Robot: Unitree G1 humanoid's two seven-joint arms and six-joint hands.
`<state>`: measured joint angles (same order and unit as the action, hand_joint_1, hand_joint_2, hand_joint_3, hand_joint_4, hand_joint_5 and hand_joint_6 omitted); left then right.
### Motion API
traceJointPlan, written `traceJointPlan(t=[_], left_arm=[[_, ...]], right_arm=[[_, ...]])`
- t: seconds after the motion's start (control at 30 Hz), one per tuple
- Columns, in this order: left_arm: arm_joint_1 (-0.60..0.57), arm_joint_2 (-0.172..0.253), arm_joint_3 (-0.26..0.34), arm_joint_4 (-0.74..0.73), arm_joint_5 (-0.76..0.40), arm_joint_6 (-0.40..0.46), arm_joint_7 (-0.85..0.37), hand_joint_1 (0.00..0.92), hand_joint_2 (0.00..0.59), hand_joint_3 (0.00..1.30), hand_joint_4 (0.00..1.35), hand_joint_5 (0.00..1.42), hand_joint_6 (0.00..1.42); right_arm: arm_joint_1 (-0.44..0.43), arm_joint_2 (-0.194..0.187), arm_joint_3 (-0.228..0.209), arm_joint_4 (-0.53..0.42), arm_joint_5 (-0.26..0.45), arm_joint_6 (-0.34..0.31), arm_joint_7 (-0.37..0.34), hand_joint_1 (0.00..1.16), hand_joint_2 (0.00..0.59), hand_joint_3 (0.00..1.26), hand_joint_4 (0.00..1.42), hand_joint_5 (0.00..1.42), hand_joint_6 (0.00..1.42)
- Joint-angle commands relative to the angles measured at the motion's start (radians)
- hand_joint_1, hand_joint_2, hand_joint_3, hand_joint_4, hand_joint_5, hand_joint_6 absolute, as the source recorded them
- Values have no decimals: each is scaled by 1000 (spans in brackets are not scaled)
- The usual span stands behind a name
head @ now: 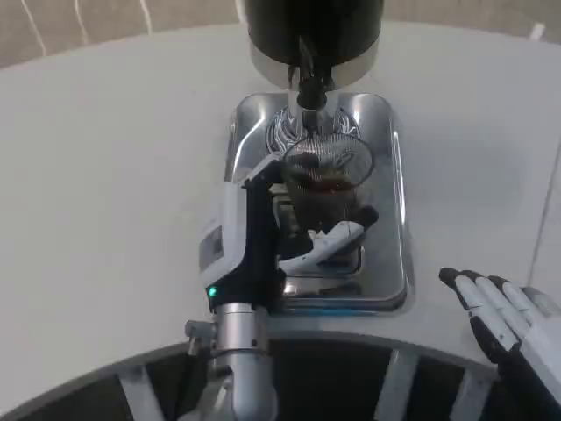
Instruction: Grasp the cup under the faucet to collect the drink, then remove the cup.
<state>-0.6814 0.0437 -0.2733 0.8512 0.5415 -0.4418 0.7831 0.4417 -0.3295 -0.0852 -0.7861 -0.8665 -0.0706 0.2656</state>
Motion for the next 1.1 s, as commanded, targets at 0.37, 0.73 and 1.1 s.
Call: traceJointPlan(t=[0.37,0.73,1.1], left_arm=[[195,69,-1,-289,32,31,-124,758,60,1058,1205,1407,1424],[328,103,44,-507,34,75,-180,767,62,1055,1204,1392,1424],[506,159,74,-749,48,76,-278,767,69,1064,1204,1392,1424]], right_arm=[[-60,-48,-27,53,56,-13,-11,804,307,0,0,0,2],[-117,-56,-8,103,8,-15,-42,809,309,0,0,0,0],[-129,-46,21,104,-52,-11,-85,805,318,0,0,0,0]])
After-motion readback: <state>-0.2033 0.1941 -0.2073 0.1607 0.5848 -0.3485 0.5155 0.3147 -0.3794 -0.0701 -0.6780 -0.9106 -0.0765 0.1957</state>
